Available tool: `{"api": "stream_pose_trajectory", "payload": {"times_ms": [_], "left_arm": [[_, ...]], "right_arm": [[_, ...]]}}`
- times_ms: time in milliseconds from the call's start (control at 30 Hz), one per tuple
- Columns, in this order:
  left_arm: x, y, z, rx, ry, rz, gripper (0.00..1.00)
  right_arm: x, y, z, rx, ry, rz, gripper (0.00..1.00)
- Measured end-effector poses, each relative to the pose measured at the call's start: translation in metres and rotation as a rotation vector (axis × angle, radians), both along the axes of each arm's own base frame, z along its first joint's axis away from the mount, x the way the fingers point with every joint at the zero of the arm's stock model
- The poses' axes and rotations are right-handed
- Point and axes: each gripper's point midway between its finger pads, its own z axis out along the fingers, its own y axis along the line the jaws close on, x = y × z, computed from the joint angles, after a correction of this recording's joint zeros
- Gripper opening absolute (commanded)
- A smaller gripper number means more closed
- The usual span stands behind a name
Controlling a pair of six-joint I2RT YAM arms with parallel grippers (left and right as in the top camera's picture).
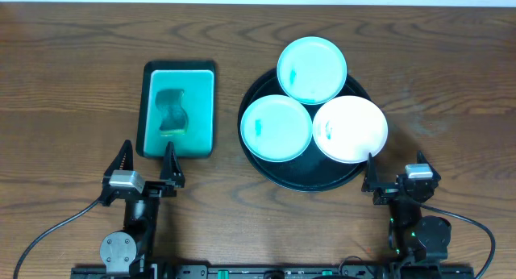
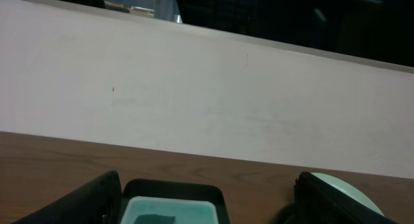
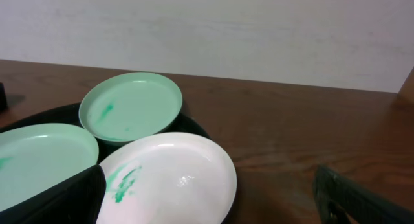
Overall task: Clean dirty plates on tray and stack at the side
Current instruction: 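Move left gripper over the teal tray and lower onto the green sponge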
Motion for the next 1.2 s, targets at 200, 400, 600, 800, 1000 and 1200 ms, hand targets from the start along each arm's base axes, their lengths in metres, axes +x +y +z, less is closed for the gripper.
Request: {"api": "stream_pose_trajectory", "payload": {"times_ms": [200, 400, 600, 800, 1000, 1200], "left_arm": [[-0.001, 0.000, 0.009, 0.005, -0.007, 0.001, 0.86], [0.011, 0.000, 0.030, 0.054, 0.071, 0.010, 0.86], [0.050, 0.000, 0.035, 0.098, 0.313, 0.005, 0.86], [0.087, -0.017, 0.043, 0.118, 0.542, -0.109, 0.86], [0.097, -0.044, 0.064, 0.160, 0.499, -0.275, 0.86], [0.100, -0.029, 0.047, 0.162, 0.670, -0.197, 0.86]], "right_arm": [[0.000, 0.000, 0.000, 0.000, 0.000, 0.000, 0.99], [0.000, 0.000, -0.001, 0.000, 0.002, 0.000, 0.99], [0.000, 0.000, 0.000, 0.000, 0.002, 0.000, 0.99], [0.000, 0.000, -0.001, 0.000, 0.003, 0.000, 0.99], [0.000, 0.000, -0.001, -0.003, 0.003, 0.001, 0.99], [0.000, 0.000, -0.001, -0.004, 0.003, 0.000, 0.99]]}}
